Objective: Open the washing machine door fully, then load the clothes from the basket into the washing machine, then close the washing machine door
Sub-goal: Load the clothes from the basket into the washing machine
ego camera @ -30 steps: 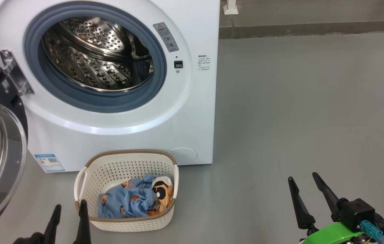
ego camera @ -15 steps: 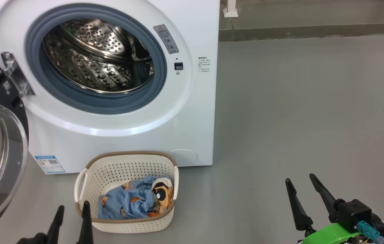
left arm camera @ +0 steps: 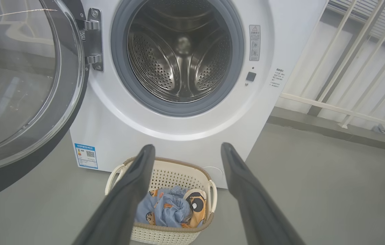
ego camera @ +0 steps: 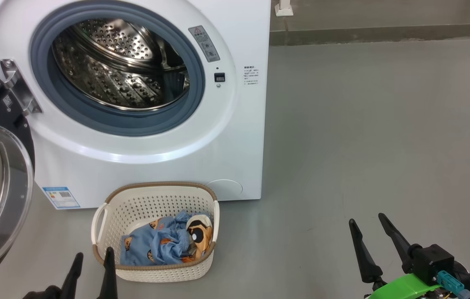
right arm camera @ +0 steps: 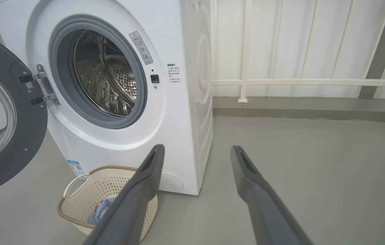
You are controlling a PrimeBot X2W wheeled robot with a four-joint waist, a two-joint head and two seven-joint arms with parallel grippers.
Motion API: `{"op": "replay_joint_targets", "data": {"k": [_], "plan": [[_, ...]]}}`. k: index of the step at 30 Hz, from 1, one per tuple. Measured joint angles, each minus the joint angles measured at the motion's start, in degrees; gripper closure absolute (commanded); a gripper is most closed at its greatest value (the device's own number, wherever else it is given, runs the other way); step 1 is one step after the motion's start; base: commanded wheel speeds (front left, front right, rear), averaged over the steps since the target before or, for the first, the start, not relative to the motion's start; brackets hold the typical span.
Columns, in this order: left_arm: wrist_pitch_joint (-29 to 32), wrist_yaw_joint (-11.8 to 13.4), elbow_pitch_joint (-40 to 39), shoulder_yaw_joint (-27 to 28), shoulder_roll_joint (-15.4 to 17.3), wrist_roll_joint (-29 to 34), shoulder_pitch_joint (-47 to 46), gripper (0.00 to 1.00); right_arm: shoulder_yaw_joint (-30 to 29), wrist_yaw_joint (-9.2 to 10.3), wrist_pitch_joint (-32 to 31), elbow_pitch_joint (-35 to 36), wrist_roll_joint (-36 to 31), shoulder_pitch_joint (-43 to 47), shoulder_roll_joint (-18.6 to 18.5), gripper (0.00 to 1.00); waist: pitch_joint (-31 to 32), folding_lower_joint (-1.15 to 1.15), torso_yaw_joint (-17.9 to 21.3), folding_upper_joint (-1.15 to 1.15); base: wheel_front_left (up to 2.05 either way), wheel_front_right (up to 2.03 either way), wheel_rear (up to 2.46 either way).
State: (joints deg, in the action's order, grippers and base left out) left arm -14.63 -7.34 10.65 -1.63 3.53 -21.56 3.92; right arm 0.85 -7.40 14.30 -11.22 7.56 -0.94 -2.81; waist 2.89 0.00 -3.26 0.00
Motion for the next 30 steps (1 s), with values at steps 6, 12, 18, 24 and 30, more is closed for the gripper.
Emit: {"op": "replay_joint_targets", "data": {"k": [6, 12, 18, 24, 30], "plan": [[0.01, 0.00, -0.01, -0.13, 0.69, -1.82, -0.01, 0.00, 0.00, 0.00, 0.00, -0.31, 0.00, 0.00, 0.01, 0.00, -0.18, 0.00, -0.03, 0.00, 0.53, -0.64, 0.10], [0.01, 0.00, -0.21, 1.41, 0.57, -1.98, -0.02, 0.00, -0.05, 0.00, 0.01, -0.38, 0.00, 0.00, 0.00, 0.00, -0.42, 0.00, -0.16, 0.00, 1.30, -1.50, 0.20], [0.00, 0.00, -0.43, 2.41, 0.53, -0.37, -0.09, 0.00, -0.05, 0.00, 0.00, -0.44, 0.00, -0.01, 0.07, 0.00, -0.59, 0.00, -0.37, 0.00, 1.62, -2.00, 0.39], [0.01, 0.00, -0.47, 2.34, 0.19, -0.32, -0.10, 0.00, -0.07, 0.00, 0.00, -0.49, 0.00, -0.01, 0.08, 0.00, -0.60, 0.00, -0.52, 0.00, 1.06, -1.06, 0.00], [0.00, 0.00, -0.48, 2.00, 0.03, 0.15, -0.10, 0.00, -0.05, 0.00, 0.00, -0.55, 0.00, -0.01, 0.08, 0.00, -0.68, 0.00, -0.60, 0.00, 0.25, -0.25, 0.00]]}}
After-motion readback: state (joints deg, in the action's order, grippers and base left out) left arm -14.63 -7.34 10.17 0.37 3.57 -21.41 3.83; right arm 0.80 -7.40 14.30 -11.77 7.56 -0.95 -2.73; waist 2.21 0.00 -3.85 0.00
